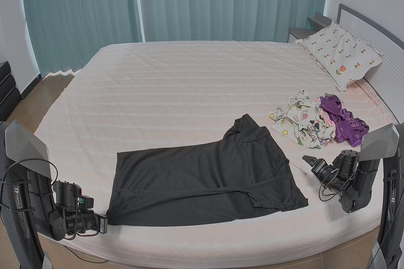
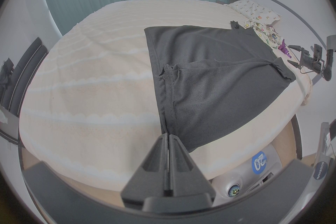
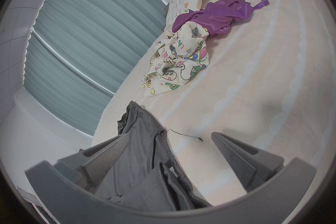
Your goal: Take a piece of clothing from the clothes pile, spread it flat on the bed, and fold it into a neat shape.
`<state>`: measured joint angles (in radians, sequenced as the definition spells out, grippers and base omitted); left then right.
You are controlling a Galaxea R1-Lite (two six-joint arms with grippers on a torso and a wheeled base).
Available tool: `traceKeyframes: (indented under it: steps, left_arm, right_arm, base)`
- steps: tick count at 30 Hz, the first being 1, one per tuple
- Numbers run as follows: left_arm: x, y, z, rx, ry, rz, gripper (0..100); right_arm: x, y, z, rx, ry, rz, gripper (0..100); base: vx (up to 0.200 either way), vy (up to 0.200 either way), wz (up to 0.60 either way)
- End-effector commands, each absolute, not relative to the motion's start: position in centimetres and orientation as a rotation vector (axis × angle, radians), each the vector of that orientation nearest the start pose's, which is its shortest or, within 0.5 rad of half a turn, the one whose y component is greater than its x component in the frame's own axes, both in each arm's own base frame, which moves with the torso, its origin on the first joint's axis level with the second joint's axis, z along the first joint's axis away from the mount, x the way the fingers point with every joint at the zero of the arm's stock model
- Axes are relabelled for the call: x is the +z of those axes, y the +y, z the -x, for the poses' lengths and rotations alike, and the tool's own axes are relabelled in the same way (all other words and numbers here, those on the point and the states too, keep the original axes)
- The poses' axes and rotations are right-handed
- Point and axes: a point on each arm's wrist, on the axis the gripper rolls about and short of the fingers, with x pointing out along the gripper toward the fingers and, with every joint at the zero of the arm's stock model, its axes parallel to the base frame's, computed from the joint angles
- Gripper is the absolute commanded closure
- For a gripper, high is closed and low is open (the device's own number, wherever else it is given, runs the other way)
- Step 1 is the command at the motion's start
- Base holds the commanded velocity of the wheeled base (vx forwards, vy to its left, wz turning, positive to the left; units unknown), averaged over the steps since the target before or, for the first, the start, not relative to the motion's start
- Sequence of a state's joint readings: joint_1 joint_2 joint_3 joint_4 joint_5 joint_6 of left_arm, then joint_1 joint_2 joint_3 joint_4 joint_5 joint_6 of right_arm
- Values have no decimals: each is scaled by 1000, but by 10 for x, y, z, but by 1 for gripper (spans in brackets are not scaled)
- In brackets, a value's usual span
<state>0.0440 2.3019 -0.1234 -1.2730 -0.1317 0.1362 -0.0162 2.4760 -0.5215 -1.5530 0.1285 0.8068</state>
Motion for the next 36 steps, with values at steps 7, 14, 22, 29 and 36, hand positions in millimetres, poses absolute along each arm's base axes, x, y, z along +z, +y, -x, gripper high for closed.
traceKeyframes:
  steps: [7,14,22,29,36]
  left_arm:
    - [-43,6,-227,-148,884,-48,0]
    - [-6,8,-245,-139,689,75,0]
    - [14,5,-279,-106,555,279,0]
    - [24,3,-298,-109,504,527,0]
    - [19,0,-297,-214,622,666,0]
  right_arm:
    - [-44,-2,-335,-52,416,-824,0]
    - [-44,-2,-336,-50,414,-824,0]
    - [-43,-3,-336,-50,410,-824,0]
    - [-43,-2,-335,-49,413,-824,0]
    - [-43,-2,-335,-50,414,-824,0]
  base:
    - [0,0,0]
    - [0,0,0]
    - [0,0,0]
    - [0,0,0]
    - [0,0,0]
